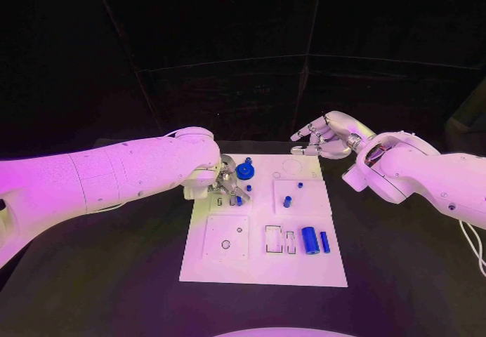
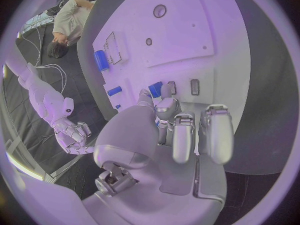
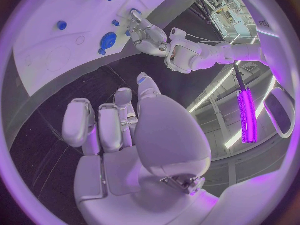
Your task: Assemble the parts on the task board
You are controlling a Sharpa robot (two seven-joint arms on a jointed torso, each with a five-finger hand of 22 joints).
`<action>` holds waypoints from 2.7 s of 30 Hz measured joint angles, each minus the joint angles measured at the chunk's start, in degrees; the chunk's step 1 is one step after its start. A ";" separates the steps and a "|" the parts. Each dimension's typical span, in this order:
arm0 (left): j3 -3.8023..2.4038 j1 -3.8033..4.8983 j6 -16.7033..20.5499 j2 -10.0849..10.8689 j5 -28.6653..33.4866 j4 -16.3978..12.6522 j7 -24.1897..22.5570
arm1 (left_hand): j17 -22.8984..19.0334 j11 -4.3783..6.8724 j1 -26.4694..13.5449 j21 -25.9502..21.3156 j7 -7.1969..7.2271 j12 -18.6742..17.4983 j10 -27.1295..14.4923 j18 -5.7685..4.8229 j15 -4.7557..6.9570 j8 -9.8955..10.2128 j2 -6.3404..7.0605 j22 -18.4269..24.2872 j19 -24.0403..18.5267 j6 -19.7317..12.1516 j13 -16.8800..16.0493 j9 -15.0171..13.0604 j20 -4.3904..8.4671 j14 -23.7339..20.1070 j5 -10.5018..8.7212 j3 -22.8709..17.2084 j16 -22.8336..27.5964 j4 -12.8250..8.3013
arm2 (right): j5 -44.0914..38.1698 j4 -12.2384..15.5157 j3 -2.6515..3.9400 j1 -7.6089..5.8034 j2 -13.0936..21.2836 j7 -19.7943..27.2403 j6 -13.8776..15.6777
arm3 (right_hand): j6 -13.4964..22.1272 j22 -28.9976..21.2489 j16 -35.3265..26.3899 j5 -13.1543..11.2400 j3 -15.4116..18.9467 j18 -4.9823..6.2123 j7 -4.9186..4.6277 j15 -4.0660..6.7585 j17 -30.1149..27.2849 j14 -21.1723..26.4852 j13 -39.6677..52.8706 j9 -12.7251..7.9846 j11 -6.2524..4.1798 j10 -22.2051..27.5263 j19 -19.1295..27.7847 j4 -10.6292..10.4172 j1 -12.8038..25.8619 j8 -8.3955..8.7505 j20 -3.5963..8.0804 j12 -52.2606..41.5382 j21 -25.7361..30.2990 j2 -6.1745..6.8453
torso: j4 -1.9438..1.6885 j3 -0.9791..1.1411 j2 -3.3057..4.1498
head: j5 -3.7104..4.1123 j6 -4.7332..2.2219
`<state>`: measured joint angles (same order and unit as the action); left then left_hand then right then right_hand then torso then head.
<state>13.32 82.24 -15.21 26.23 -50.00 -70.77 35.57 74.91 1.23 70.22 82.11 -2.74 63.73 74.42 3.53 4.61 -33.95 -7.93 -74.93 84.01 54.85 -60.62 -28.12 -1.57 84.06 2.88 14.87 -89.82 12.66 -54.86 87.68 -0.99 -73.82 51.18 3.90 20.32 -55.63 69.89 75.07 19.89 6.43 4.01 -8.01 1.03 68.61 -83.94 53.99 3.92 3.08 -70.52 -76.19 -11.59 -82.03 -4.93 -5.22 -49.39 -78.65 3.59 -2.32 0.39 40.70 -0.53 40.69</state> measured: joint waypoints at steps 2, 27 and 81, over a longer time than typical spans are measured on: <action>0.00 0.00 0.05 -0.04 0.00 -0.01 0.00 | 0.00 0.00 1.02 0.00 0.00 0.00 0.00 0.00 0.00 0.00 -0.47 0.00 0.00 -0.40 0.00 -0.25 0.00 0.00 0.00 -0.83 0.00 -0.83 | 0.00 -0.05 0.00 0.00 -0.07 -0.02 -0.06 | 0.00 0.00 0.00 0.00 0.00 0.00 0.00 0.00 0.00 0.00 -0.01 0.00 0.00 0.00 0.00 0.00 0.00 0.00 0.00 0.00 0.00 0.00 | 0.00 0.00 0.02 | 0.01 0.01; 0.02 -0.07 4.13 3.09 0.22 -3.85 -1.09 | 0.00 0.20 -4.09 -0.69 -0.34 -1.56 0.27 0.00 0.18 -1.52 11.90 0.01 -0.01 -2.92 1.20 -4.17 0.43 0.00 5.77 -44.52 0.00 -4.59 | -0.02 -0.49 -0.01 0.01 -0.37 -0.28 -0.99 | 0.00 0.01 -0.21 0.86 0.00 0.00 0.00 0.00 0.01 0.00 -0.10 0.00 0.00 0.00 0.00 0.00 -0.23 0.00 0.00 0.00 0.00 -0.23 | -0.12 0.02 -0.04 | 0.15 0.31; 0.10 -3.71 18.56 8.48 -5.91 -11.10 -1.01 | -0.01 0.38 -7.59 -0.68 -0.11 -1.17 0.82 0.00 0.19 -3.31 13.57 0.01 -0.01 -3.17 1.05 -5.76 0.41 0.00 5.10 -50.06 0.00 -6.57 | -0.04 -1.39 -0.03 0.01 -0.26 -0.26 -1.79 | 0.00 -0.08 -0.21 0.90 0.00 0.00 0.00 0.00 0.02 0.00 -0.13 -0.01 0.00 0.00 0.00 0.00 -0.23 0.00 0.00 0.00 0.00 -0.22 | -0.58 0.16 -0.03 | -0.15 0.46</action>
<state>13.42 78.53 3.35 34.72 -55.92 -81.87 34.55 74.91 1.62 62.63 81.43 -2.86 62.56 75.24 3.53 4.80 -37.26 5.63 -74.92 83.99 51.67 -59.56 -33.88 -1.16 84.06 7.97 -35.19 -89.82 6.10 -54.90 86.29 -1.02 -73.81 50.92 3.63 18.53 -55.64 69.81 74.86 20.79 6.42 4.01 -8.01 1.03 68.63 -83.94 53.86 3.91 3.08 -70.52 -76.19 -11.59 -82.25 -4.93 -5.22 -49.39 -78.65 3.37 -2.91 0.55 40.68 -0.68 41.15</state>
